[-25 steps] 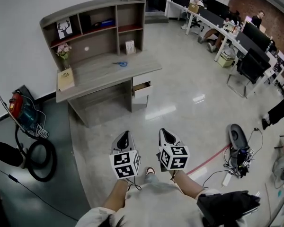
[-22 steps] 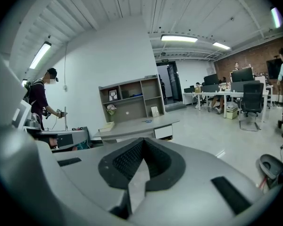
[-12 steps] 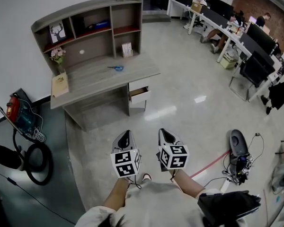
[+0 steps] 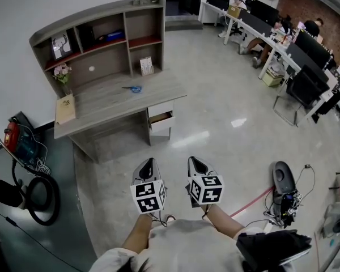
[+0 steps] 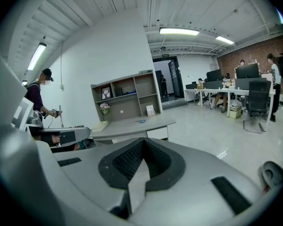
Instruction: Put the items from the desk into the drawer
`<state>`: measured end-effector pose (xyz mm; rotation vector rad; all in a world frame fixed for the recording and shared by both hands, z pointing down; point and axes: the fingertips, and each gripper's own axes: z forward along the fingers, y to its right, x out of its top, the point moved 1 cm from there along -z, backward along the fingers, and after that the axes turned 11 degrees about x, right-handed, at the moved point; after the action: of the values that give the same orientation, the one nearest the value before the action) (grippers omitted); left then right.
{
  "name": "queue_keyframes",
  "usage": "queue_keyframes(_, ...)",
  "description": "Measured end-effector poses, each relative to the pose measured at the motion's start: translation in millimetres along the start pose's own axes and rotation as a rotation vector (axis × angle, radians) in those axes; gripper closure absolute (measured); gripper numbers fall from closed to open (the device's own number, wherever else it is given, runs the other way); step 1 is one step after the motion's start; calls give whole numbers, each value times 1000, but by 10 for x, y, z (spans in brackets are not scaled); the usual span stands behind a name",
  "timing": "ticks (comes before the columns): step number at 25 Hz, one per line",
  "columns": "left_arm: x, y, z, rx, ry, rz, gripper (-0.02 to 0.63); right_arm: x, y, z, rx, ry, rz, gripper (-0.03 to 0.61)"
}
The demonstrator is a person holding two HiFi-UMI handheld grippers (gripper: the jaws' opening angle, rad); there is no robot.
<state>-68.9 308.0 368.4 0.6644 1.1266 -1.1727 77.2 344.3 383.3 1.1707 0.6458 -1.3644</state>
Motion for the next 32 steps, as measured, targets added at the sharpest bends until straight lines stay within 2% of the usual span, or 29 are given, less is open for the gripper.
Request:
queue_keyframes(8,57,97,210,3,-2,11,617,24,202,121,4,-13,18,580)
queue_keyframes(20,-36,-152,465,39,-43,-19,617,-43,220,453,20,-58,24,580)
queue_keyframes(26,45,-224,933,20,-54,-27,617,78,369,831,4,-74,15,580)
queue_keyframes(32,422,-273,1565,-6,-28,-2,617,427,550,1417,7,-51,19,580)
